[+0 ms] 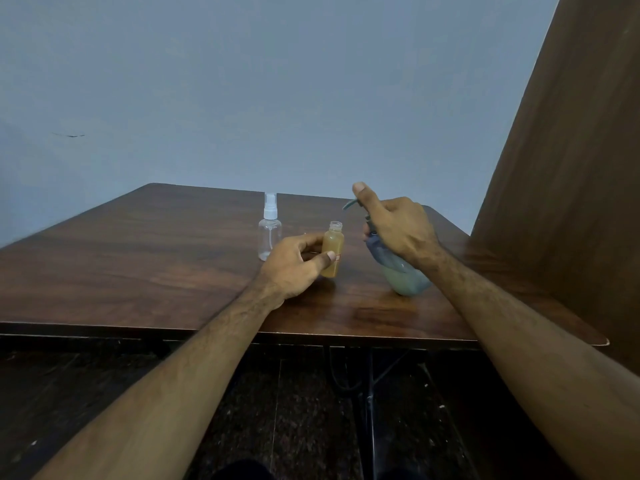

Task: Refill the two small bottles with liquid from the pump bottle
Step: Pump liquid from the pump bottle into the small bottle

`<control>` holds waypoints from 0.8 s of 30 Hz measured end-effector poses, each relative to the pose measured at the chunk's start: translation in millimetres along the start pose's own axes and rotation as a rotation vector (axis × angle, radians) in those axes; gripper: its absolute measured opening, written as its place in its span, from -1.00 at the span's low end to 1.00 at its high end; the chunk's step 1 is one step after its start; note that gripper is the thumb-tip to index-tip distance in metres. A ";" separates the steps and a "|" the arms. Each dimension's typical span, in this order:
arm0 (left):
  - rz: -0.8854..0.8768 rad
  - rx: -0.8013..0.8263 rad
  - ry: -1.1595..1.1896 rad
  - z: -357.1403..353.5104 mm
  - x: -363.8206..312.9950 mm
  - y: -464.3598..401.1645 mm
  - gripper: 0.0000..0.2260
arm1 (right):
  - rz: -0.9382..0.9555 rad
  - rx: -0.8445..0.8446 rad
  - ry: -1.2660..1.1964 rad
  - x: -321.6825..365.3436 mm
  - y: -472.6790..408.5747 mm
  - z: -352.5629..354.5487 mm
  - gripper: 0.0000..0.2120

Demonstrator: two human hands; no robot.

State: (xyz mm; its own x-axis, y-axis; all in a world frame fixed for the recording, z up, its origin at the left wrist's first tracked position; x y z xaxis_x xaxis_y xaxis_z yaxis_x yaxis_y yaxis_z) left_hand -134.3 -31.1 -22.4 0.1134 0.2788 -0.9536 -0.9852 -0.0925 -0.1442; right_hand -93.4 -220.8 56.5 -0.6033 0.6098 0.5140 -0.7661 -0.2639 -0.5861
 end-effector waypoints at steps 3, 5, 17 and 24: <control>-0.007 -0.003 -0.009 0.4 -1.0 1.3 -0.70 | -0.051 -0.083 -0.150 -4.7 3.1 6.9 -0.17; -0.009 -0.003 -0.004 0.0 -2.0 2.2 -0.72 | -0.064 -0.150 -0.187 -10.2 6.0 10.9 -0.20; 0.038 0.006 -0.038 -1.1 -1.5 1.7 -0.76 | -0.145 -0.299 -0.216 -41.7 0.1 15.3 -0.24; 0.044 -0.026 -0.037 -0.6 0.1 1.7 -0.76 | -0.196 -0.274 -0.365 -43.4 6.9 17.2 -0.43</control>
State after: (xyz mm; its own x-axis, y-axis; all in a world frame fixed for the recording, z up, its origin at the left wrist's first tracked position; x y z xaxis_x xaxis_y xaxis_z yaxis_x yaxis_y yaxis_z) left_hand -135.9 -31.9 -22.9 0.0645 0.3089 -0.9489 -0.9855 -0.1299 -0.1093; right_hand -76.3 -262.0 41.0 -0.5294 0.3138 0.7882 -0.8161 0.0653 -0.5742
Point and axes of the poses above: each hand's wrist, its own y-axis away from the middle knuckle, its own z-axis out of the back of the hand, x = y × z, the point moved 5 cm from there along -y, towards the middle knuckle, and after that the axes turned 13 degrees about z, right-handed, at the moved point
